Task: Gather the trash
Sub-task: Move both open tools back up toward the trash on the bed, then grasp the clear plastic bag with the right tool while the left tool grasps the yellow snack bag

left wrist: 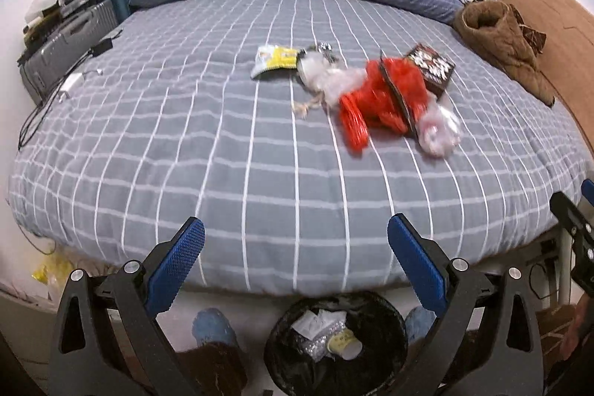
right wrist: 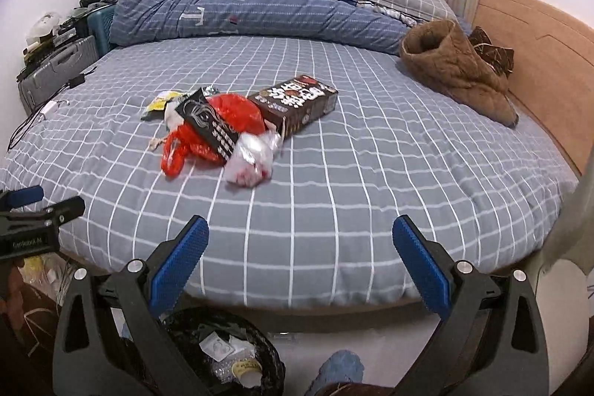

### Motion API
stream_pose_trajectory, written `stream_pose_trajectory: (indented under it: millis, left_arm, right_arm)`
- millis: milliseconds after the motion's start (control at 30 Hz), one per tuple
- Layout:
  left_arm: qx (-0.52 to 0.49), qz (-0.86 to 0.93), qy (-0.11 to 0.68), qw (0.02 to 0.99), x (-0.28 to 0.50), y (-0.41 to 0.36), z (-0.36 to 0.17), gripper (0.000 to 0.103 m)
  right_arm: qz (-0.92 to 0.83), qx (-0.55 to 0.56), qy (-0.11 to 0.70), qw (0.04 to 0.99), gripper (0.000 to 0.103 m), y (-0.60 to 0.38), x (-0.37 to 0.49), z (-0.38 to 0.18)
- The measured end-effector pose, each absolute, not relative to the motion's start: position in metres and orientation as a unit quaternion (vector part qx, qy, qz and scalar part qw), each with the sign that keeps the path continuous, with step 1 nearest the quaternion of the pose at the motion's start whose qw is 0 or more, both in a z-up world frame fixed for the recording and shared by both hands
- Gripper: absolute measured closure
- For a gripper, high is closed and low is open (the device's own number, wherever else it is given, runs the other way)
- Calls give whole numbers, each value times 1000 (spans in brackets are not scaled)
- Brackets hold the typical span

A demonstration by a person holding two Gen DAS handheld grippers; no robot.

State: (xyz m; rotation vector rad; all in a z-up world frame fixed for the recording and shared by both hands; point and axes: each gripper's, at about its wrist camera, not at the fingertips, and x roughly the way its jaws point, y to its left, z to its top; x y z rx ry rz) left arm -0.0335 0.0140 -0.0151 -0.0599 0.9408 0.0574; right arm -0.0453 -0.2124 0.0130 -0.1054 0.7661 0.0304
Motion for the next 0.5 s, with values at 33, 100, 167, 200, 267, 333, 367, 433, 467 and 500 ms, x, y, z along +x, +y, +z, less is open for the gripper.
stream_pose_trajectory:
  millis: [33,100,167,200,267,333,367,433,467,500]
  left_arm:
    - [-28,30,452,891,-27,16,-14,6]
    - [-27,35,448,893,-12,20,-11,6]
    - [-31,40,447,893,7,26,-10,6]
    - [-33,41,448,893,16,28,-10,6]
    - [-36,46,446,893,39,34,-11,6]
    - [-37,49,446,893,59,38,-12,6]
    - [-37,51,446,893,70,40,-13,6]
    - [-41,55,443,894,97,47,-16,6]
    - [-44,57,443,893,114,51,-18,6]
    - [-48,59,443,893,126,53,-20,6]
  right_arm:
    - [17,-52,374,926,8,-211,-41,13]
    - [22,-53,375,925,8,-207,-28,12]
    - [26,-53,376,925,8,-204,-16,10]
    - [27,-53,376,925,8,-203,-10,9]
    - [29,-53,377,924,8,-200,3,7]
    - [32,-53,378,924,8,-196,20,3]
    - [32,-52,379,923,8,-196,27,2]
    - [35,-49,381,923,8,-194,43,-1]
    - [36,-48,382,922,8,-193,53,-4]
    - [38,-47,383,922,8,-192,63,-8]
